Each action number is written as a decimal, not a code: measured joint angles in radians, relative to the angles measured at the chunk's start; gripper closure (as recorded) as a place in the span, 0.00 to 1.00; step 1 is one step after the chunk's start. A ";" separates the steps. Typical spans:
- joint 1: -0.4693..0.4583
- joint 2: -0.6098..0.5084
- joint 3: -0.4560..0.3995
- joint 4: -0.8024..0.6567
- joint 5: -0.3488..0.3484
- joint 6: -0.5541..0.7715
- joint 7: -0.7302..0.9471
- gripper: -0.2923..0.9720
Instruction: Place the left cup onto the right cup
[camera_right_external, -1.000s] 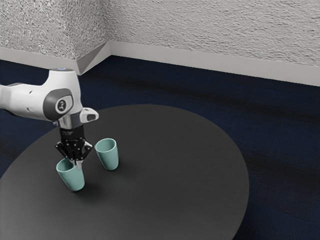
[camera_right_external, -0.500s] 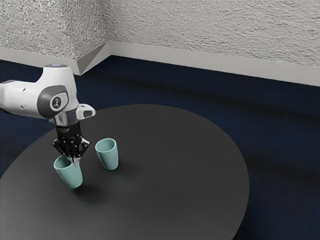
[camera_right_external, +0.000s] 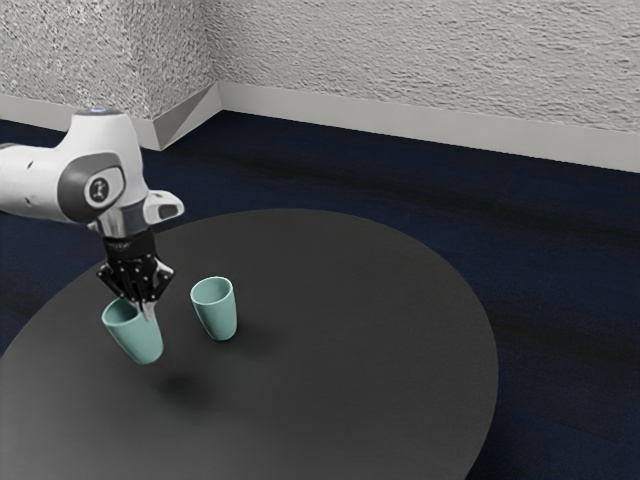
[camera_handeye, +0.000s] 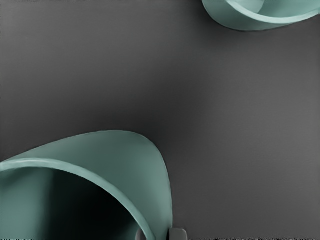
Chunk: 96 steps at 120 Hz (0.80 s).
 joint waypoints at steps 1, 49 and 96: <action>0.000 -0.002 0.000 0.000 0.000 -0.001 0.000 0.85; 0.002 -0.060 -0.016 -0.002 0.013 -0.038 -0.007 0.85; 0.055 -0.105 -0.081 0.015 0.028 -0.064 -0.011 0.85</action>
